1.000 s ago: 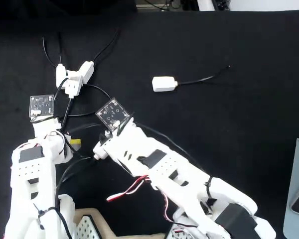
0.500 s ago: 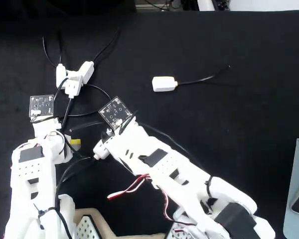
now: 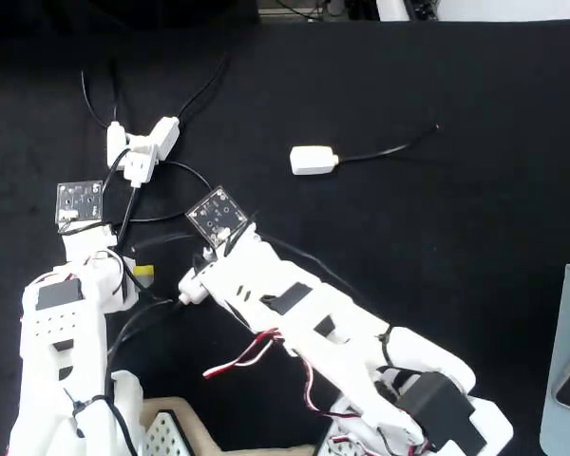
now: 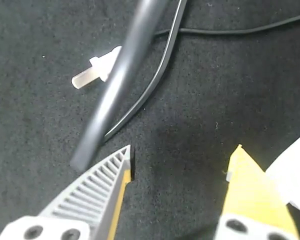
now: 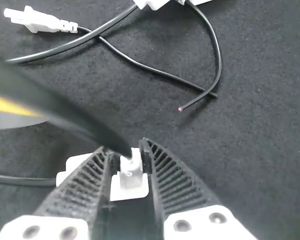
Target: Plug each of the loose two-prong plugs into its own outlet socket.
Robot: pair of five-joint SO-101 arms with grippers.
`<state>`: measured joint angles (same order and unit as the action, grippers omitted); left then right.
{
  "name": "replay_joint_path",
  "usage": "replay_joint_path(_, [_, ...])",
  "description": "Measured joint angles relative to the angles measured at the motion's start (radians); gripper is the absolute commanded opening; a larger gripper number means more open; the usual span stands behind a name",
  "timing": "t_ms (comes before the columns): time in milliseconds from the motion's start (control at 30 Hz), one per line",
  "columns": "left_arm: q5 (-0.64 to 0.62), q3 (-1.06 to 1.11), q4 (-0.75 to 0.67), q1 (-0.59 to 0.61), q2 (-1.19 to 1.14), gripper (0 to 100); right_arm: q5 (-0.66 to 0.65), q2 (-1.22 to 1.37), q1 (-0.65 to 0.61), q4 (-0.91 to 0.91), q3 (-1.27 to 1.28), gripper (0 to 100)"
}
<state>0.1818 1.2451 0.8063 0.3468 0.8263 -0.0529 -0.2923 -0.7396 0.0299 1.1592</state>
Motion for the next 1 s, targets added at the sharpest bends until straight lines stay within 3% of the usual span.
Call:
replay_joint_path(600, [0.0,0.0,0.0,0.0,0.0,30,-0.026,0.005,-0.005,0.158,-0.028,1.1])
replay_joint_path(1000, [0.0,0.0,0.0,0.0,0.0,30,-0.026,0.117,-0.006,0.278,-0.18,1.7])
